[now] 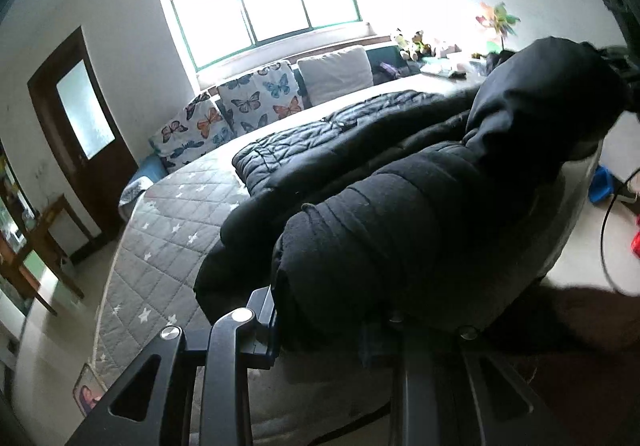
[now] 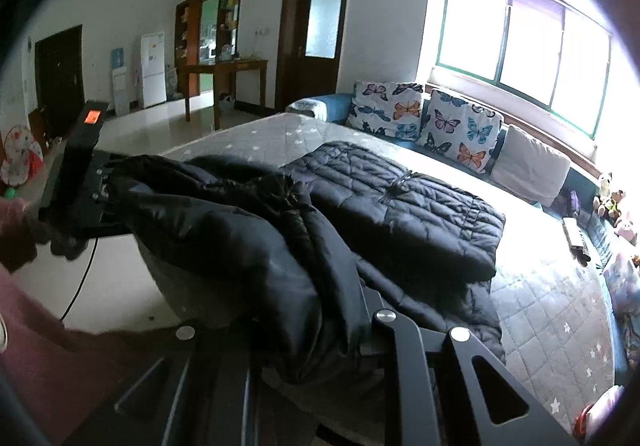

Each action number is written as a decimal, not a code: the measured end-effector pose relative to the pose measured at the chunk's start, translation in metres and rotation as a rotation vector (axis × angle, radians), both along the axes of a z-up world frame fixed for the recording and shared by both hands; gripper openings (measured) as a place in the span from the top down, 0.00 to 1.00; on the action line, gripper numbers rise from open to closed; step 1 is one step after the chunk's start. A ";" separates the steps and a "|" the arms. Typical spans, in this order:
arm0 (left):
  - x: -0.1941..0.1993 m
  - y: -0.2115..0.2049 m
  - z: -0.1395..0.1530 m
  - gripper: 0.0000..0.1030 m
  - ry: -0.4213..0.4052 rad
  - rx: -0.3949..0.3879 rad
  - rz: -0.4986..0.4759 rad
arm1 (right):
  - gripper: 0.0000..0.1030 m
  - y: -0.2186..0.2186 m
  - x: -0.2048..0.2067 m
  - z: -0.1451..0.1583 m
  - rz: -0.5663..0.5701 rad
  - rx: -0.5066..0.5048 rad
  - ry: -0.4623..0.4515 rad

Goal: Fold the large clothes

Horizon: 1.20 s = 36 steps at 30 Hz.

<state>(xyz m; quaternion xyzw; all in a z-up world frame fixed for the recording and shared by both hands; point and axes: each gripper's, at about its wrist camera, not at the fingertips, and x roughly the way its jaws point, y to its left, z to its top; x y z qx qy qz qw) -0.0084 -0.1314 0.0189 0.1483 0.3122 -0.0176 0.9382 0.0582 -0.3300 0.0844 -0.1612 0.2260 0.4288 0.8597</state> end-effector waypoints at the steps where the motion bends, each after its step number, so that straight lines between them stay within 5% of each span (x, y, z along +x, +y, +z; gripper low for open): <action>1: 0.007 0.004 0.006 0.71 -0.008 -0.019 0.003 | 0.80 0.002 0.010 0.005 -0.007 0.010 -0.012; 13: 0.093 0.021 0.086 0.71 -0.076 -0.070 0.041 | 0.80 0.028 0.096 0.037 -0.045 0.113 -0.139; 24: 0.257 0.047 0.121 0.71 -0.038 -0.064 0.070 | 0.80 0.065 0.205 0.031 -0.123 0.074 -0.207; 30: 0.359 0.061 0.104 0.71 0.079 -0.065 0.097 | 0.80 0.082 0.267 0.005 -0.170 0.044 -0.106; 36: 0.419 0.067 0.077 0.67 0.202 -0.126 0.129 | 0.79 0.092 0.309 -0.026 -0.214 0.005 0.054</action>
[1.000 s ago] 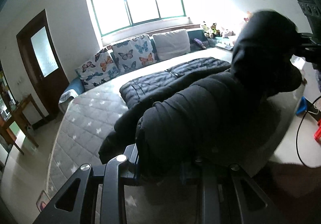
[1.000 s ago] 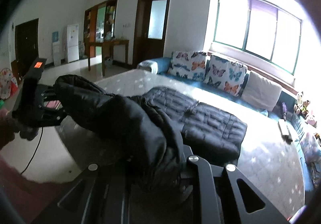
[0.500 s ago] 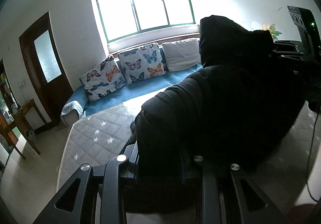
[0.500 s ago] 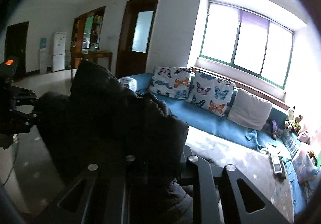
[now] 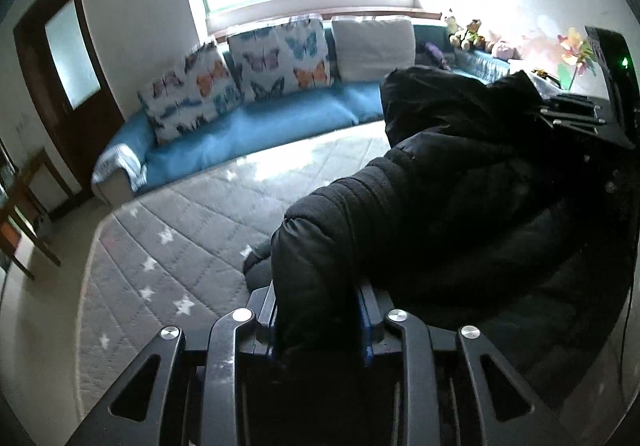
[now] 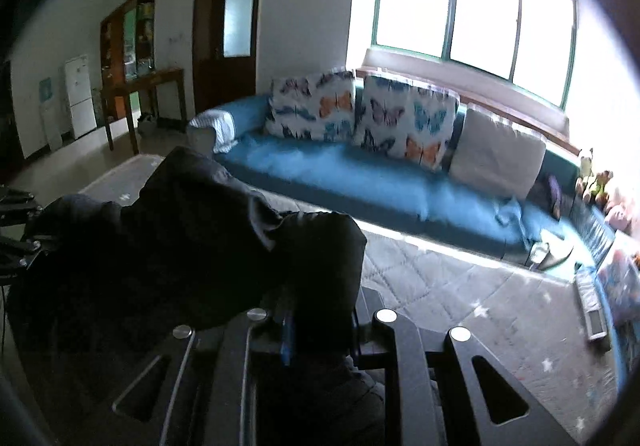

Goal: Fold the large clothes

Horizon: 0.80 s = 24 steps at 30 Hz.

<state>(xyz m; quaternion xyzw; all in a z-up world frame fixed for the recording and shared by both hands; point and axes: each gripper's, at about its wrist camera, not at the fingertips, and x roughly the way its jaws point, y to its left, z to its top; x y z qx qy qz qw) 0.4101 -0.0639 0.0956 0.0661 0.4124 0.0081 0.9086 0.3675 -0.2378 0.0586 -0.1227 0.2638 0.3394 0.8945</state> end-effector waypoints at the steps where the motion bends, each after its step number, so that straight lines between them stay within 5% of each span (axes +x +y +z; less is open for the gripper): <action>1: -0.003 0.000 -0.006 0.64 0.011 -0.010 0.005 | 0.79 0.001 0.003 -0.003 -0.006 -0.005 0.024; 10: 0.034 0.032 -0.053 0.42 0.128 -0.111 0.084 | 0.75 0.003 0.030 -0.039 -0.047 -0.025 0.215; 16: 0.041 0.060 -0.081 0.36 0.155 -0.209 0.120 | 0.73 -0.007 0.044 -0.048 -0.067 0.022 0.315; 24: 0.062 0.086 -0.105 0.28 0.170 -0.228 0.141 | 0.63 -0.006 0.060 -0.055 -0.087 0.045 0.376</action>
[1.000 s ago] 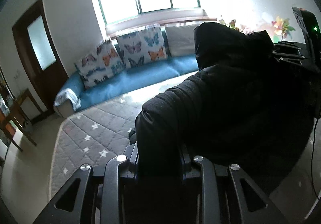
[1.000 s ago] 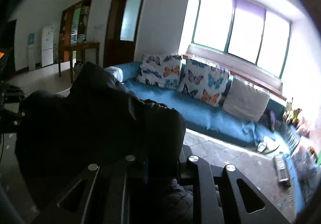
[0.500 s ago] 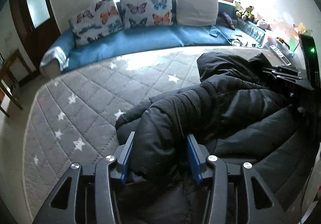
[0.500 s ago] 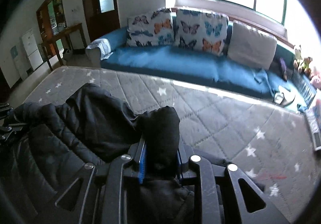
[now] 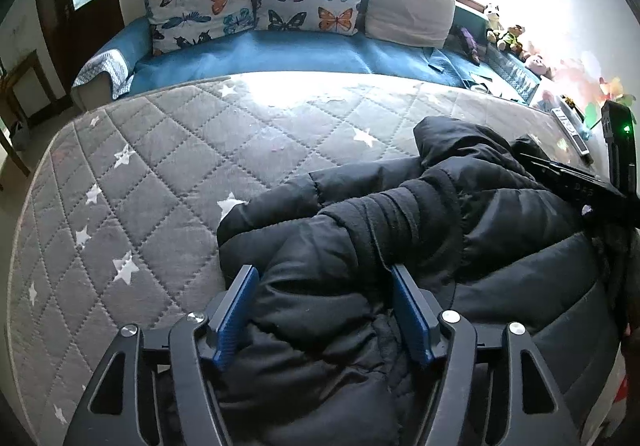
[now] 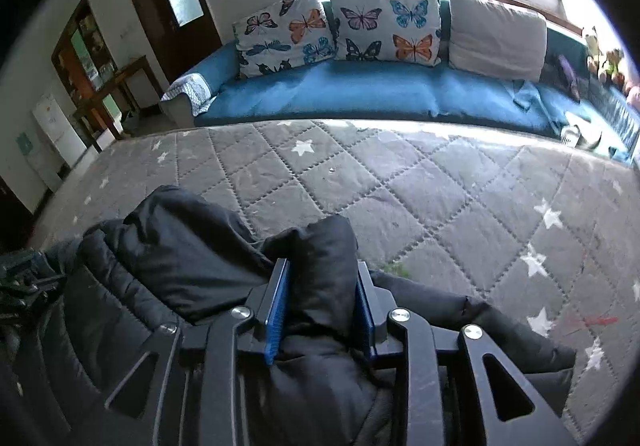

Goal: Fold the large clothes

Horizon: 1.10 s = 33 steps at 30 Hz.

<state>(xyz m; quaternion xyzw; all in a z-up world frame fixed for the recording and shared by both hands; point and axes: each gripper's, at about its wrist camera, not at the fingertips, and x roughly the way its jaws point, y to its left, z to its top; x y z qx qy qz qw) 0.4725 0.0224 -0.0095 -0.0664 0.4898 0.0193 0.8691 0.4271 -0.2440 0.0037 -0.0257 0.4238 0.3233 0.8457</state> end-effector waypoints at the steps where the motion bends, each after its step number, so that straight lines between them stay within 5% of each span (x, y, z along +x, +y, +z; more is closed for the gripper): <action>1: 0.001 0.003 -0.002 0.27 0.003 -0.009 0.004 | 0.62 -0.002 0.001 -0.001 -0.011 0.004 0.012; 11: 0.010 0.020 -0.015 0.17 0.013 -0.060 0.033 | 0.59 -0.007 0.014 0.003 -0.028 0.048 0.033; 21: 0.011 0.027 -0.018 0.08 0.020 -0.047 0.062 | 0.56 -0.001 -0.033 0.051 0.004 -0.024 -0.159; 24: 0.010 0.024 -0.017 0.06 0.019 -0.021 0.070 | 0.43 0.009 -0.054 0.058 0.056 -0.010 -0.207; 26: 0.009 0.021 -0.015 0.05 0.017 0.002 0.071 | 0.34 0.016 -0.064 0.057 0.099 0.017 -0.200; 33: 0.006 0.018 -0.011 0.05 0.018 0.031 0.076 | 0.34 0.056 -0.080 0.032 0.229 -0.041 -0.095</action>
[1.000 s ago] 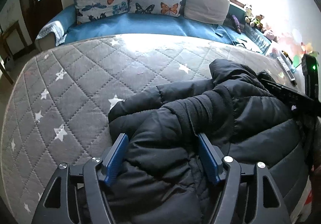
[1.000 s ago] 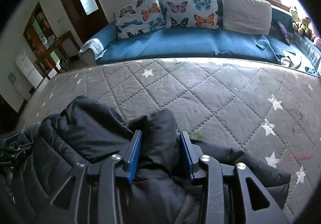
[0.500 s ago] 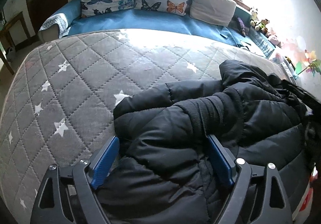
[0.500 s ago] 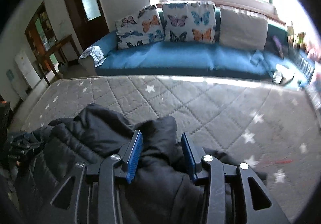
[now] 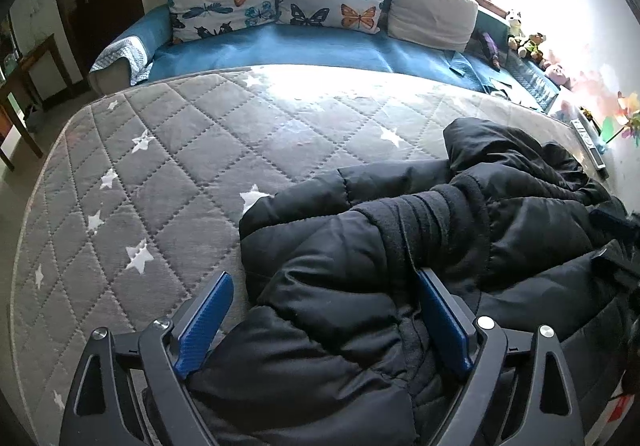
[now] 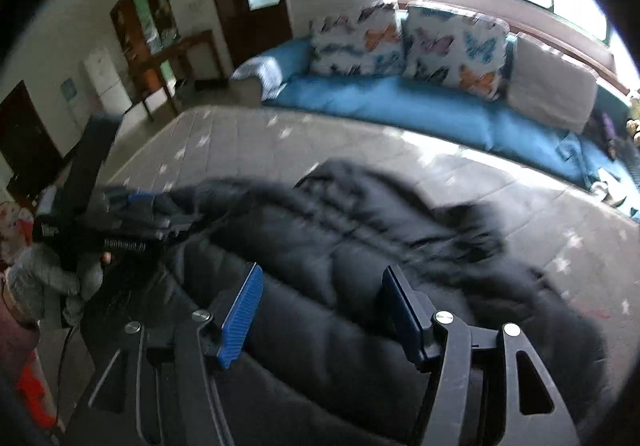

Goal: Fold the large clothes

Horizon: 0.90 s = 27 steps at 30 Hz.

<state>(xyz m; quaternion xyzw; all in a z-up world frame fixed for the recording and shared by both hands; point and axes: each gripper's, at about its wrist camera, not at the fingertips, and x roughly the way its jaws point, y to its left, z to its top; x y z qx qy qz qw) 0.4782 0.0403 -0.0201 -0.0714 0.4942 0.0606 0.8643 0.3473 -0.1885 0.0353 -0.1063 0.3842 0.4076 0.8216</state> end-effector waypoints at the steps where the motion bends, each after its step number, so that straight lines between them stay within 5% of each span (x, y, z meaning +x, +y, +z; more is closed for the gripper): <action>1: -0.001 -0.001 0.001 0.05 -0.001 0.009 0.000 | 0.33 0.008 0.000 -0.007 -0.004 -0.041 -0.018; 6: -0.010 -0.008 0.010 0.05 -0.010 0.043 0.009 | 0.19 0.018 0.014 -0.027 -0.029 -0.120 0.018; 14: -0.037 -0.020 0.043 0.06 -0.050 0.075 0.013 | 0.17 0.024 0.018 -0.038 -0.041 -0.175 0.003; 22: -0.115 -0.054 0.094 0.07 -0.138 0.063 -0.067 | 0.17 0.002 -0.022 -0.009 -0.090 -0.148 -0.068; 27: -0.155 -0.080 0.099 0.13 -0.162 0.051 -0.118 | 0.17 -0.026 -0.058 0.008 -0.062 -0.179 -0.110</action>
